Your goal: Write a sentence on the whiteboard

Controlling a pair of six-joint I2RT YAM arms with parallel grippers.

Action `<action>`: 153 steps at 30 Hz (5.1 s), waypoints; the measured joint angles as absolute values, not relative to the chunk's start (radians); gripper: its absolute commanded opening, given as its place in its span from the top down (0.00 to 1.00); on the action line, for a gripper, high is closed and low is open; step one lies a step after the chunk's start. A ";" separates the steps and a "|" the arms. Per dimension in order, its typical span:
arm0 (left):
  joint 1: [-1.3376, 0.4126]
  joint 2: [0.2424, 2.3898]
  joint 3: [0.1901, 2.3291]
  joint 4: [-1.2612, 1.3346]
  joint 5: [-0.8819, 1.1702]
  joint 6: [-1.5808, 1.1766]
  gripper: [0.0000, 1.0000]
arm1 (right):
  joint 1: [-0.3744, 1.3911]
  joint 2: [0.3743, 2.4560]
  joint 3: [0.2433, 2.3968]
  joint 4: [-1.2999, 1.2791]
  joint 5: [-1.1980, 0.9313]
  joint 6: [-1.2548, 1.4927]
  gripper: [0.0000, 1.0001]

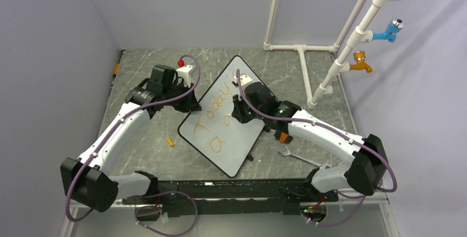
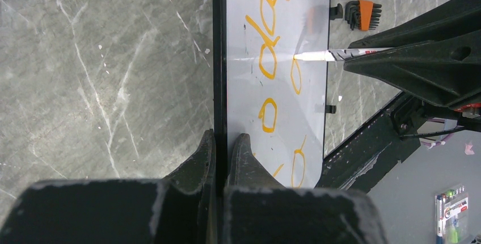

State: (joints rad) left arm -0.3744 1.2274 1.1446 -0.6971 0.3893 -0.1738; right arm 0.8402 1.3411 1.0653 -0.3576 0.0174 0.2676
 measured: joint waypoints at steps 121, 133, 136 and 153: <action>-0.375 1.220 1.143 -0.699 0.379 -0.174 1.00 | 0.803 1.358 1.074 -0.341 0.068 0.261 1.00; -0.375 1.220 1.143 -0.700 0.377 -0.174 1.00 | 0.794 1.362 1.074 -0.337 0.053 0.261 1.00; -0.375 1.220 1.143 -0.701 0.377 -0.174 1.00 | 0.791 1.362 1.071 -0.335 0.042 0.261 1.00; -0.374 1.220 1.143 -0.707 0.376 -0.174 1.00 | 0.786 1.315 0.995 -0.313 -0.004 0.262 1.00</action>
State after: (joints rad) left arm -0.3744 1.2198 1.1427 -0.7067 0.3756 -0.1741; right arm 0.7856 1.3148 0.9947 -0.3130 -0.0036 0.2623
